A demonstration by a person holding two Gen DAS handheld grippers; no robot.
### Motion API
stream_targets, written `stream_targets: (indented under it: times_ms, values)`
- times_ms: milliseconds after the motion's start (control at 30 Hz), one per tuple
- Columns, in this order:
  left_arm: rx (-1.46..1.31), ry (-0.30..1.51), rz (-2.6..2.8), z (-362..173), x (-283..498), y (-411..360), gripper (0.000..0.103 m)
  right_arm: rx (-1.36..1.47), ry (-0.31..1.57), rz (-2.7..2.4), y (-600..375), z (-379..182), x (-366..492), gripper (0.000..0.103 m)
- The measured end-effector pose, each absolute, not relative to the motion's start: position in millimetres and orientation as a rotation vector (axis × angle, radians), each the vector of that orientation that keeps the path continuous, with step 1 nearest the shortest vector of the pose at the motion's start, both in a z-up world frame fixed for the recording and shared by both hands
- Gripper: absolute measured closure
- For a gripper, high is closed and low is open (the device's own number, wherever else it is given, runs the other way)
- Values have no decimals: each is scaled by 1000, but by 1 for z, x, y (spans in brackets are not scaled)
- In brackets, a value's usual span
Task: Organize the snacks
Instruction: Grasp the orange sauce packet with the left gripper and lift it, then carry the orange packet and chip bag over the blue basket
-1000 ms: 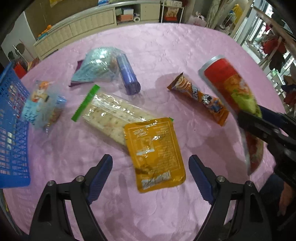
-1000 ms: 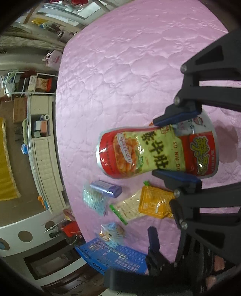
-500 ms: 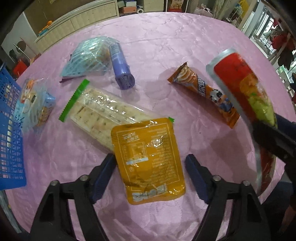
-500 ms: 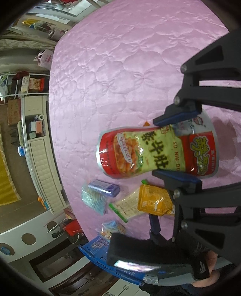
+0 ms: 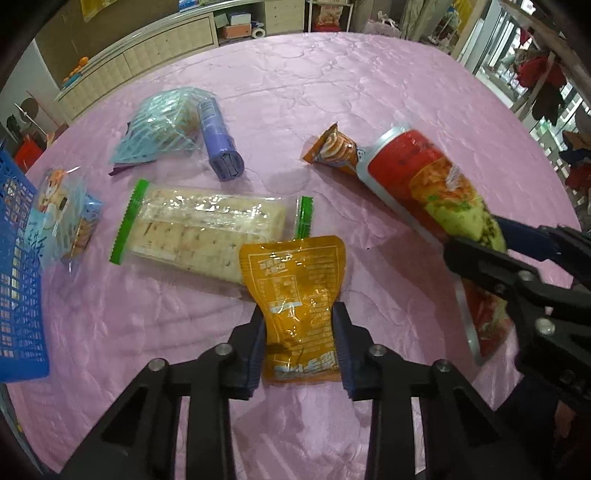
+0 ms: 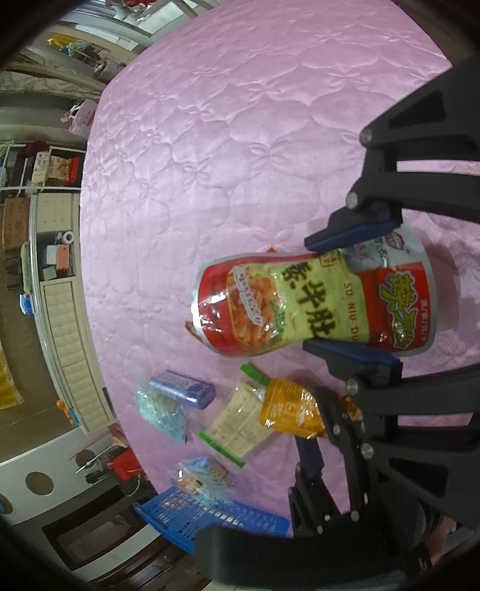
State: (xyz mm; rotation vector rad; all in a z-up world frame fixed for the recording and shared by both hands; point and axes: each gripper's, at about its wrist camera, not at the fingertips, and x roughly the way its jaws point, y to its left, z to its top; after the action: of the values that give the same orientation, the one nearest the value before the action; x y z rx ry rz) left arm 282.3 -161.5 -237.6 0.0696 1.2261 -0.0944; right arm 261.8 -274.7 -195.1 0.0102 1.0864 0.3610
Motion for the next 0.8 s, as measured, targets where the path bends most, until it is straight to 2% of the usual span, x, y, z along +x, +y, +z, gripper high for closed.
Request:
stream_targets:
  times_ms: [467,800]
  values:
    - [13,1060,-115,-187,239,-105,72,16,1067,382,-250,-171,239,51]
    - [-34,925,-79,-114,210,-29,72,37,1007,448,-206,-118,223,51]
